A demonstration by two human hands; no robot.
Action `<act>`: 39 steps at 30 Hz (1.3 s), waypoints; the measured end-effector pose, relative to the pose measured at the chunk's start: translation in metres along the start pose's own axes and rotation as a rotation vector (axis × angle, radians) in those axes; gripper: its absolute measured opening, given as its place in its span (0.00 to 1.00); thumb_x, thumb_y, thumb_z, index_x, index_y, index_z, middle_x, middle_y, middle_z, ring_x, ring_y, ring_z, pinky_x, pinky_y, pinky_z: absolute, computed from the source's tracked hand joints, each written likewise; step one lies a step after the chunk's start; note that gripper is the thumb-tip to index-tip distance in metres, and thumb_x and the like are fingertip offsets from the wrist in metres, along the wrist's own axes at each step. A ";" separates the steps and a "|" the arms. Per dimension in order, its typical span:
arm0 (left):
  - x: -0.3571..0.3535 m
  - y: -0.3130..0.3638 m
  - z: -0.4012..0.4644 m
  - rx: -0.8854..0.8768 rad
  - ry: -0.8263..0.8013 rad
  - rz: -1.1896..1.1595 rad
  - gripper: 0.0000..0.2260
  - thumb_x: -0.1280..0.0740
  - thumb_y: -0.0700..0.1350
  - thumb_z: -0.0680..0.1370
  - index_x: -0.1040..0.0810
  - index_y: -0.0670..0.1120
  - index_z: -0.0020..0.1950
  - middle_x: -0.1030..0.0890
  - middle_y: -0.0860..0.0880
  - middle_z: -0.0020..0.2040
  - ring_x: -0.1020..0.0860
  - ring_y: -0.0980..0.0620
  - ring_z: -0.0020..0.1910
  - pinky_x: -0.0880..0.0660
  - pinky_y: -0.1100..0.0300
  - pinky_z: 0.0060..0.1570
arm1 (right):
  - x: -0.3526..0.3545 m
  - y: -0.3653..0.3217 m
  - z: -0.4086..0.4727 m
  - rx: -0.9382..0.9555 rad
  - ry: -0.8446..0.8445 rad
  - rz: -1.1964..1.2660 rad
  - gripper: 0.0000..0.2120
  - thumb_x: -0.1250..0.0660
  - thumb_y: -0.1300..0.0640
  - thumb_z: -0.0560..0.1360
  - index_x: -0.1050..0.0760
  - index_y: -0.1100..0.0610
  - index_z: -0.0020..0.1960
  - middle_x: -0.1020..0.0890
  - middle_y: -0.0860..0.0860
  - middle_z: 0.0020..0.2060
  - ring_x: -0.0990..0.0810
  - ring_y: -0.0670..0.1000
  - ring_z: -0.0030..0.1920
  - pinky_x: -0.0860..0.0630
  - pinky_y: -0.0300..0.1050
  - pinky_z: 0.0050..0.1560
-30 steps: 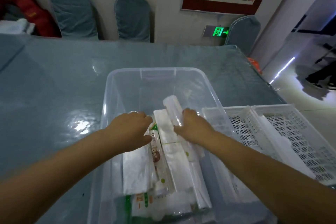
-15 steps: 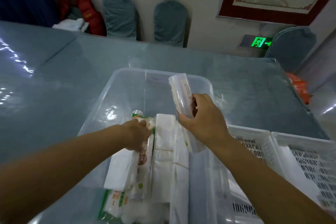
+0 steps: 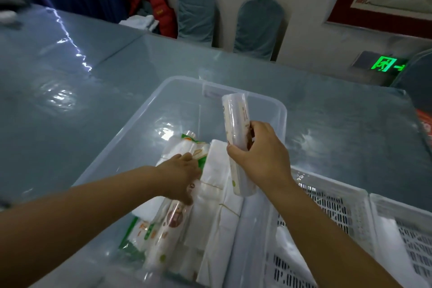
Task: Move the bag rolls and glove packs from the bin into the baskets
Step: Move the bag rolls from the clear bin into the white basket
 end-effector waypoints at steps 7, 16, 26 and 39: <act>0.012 -0.004 -0.017 0.112 -0.009 -0.455 0.20 0.28 0.49 0.70 0.33 0.47 0.57 0.24 0.45 0.56 0.26 0.47 0.47 0.30 0.57 0.42 | 0.002 -0.001 0.000 -0.022 0.015 -0.039 0.21 0.31 0.40 0.63 0.31 0.48 0.52 0.28 0.44 0.45 0.26 0.46 0.39 0.35 0.36 0.31; 0.084 -0.013 -0.060 -0.024 0.343 -0.591 0.21 0.27 0.52 0.65 0.22 0.54 0.58 0.24 0.58 0.48 0.25 0.57 0.49 0.30 0.67 0.43 | 0.009 -0.010 -0.007 -0.048 0.063 0.063 0.20 0.31 0.41 0.64 0.31 0.44 0.53 0.24 0.41 0.41 0.23 0.45 0.38 0.25 0.37 0.36; 0.160 -0.044 -0.091 -0.050 0.678 -1.419 0.07 0.28 0.50 0.70 0.20 0.48 0.44 0.16 0.50 0.35 0.16 0.52 0.37 0.21 0.63 0.33 | 0.090 -0.021 -0.060 -0.051 0.479 0.507 0.19 0.28 0.49 0.67 0.30 0.42 0.55 0.22 0.35 0.44 0.21 0.37 0.46 0.26 0.26 0.36; 0.152 0.153 -0.058 -0.169 0.581 -1.163 0.14 0.25 0.51 0.64 0.24 0.51 0.45 0.19 0.52 0.41 0.19 0.55 0.38 0.23 0.63 0.34 | 0.187 0.116 -0.135 -0.187 0.396 0.237 0.31 0.23 0.54 0.62 0.29 0.44 0.62 0.21 0.47 0.51 0.22 0.44 0.49 0.23 0.39 0.47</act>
Point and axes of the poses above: each hand's wrist, its own z-axis towards the middle knuckle, its own x-axis out of the back of the hand, y = z × x, the point moved 9 cm from there along z, towards the middle knuckle
